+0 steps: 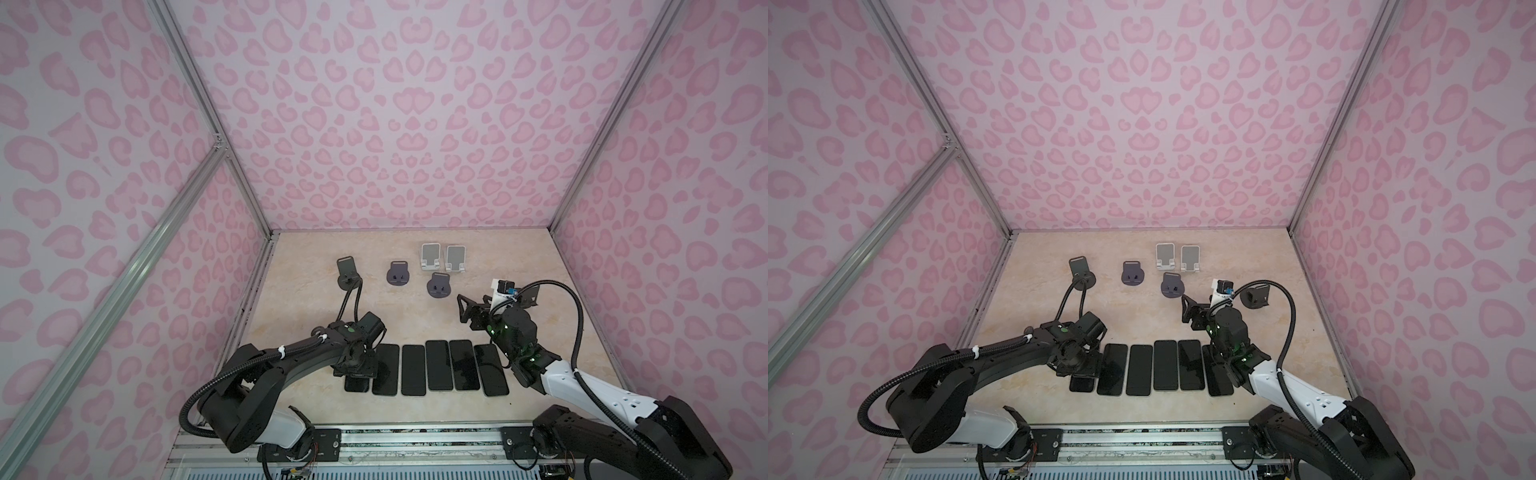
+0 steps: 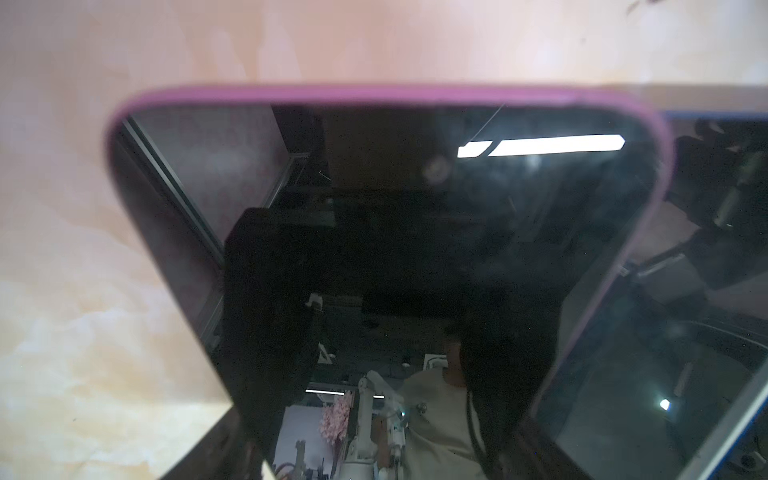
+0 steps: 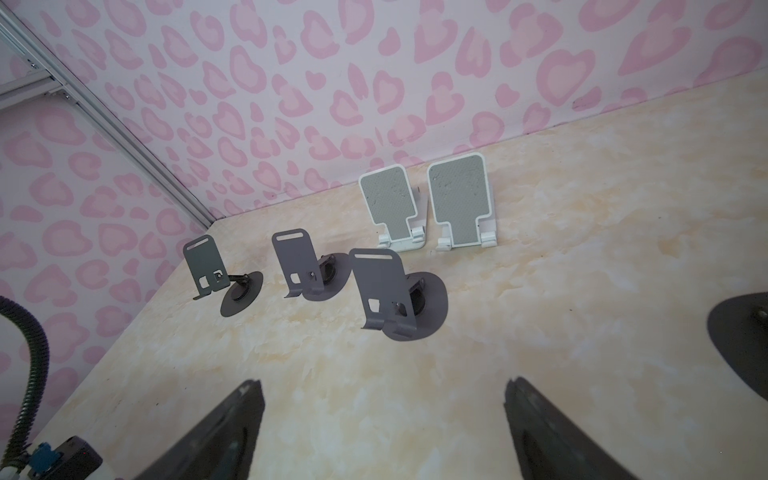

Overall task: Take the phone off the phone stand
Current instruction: 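Lower the pink-edged phone flat at the end of the row with left gripper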

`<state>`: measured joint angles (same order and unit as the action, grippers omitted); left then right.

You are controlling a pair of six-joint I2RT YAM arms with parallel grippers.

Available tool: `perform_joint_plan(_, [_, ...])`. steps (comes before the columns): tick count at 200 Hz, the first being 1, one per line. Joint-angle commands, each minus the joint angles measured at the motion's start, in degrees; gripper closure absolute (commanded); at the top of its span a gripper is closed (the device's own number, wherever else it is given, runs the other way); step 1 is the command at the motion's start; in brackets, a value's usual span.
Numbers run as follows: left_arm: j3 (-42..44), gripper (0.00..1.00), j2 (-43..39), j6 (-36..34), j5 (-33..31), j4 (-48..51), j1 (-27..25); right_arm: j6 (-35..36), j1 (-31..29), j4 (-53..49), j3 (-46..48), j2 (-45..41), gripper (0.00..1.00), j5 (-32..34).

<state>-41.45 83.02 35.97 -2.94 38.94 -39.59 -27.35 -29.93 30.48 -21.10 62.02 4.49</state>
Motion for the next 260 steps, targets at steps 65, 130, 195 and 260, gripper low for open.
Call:
perform_joint_plan(65, [-0.29, 0.38, 0.99, 0.75, -0.59, 1.09, 0.13, 0.80, 0.01, -0.09, -0.25, -0.14, 0.07, 0.75])
perform_joint_plan(130, [-0.09, 0.33, 2.16, 1.91, -2.95, 0.35, 0.17, 0.85, -0.06, -0.15, 0.33, -1.72, 0.08, 1.93])
perform_joint_plan(195, [-0.12, 0.28, 3.35, 1.56, -3.41, -0.15, 0.14, 0.85, -0.06, -0.51, 0.24, -2.00, 0.08, 1.82])
perform_joint_plan(260, [-0.11, 0.22, 3.30, 1.75, -3.92, -0.58, 0.13, 0.77, -0.04, -0.49, 0.23, -1.81, 0.08, 1.64])
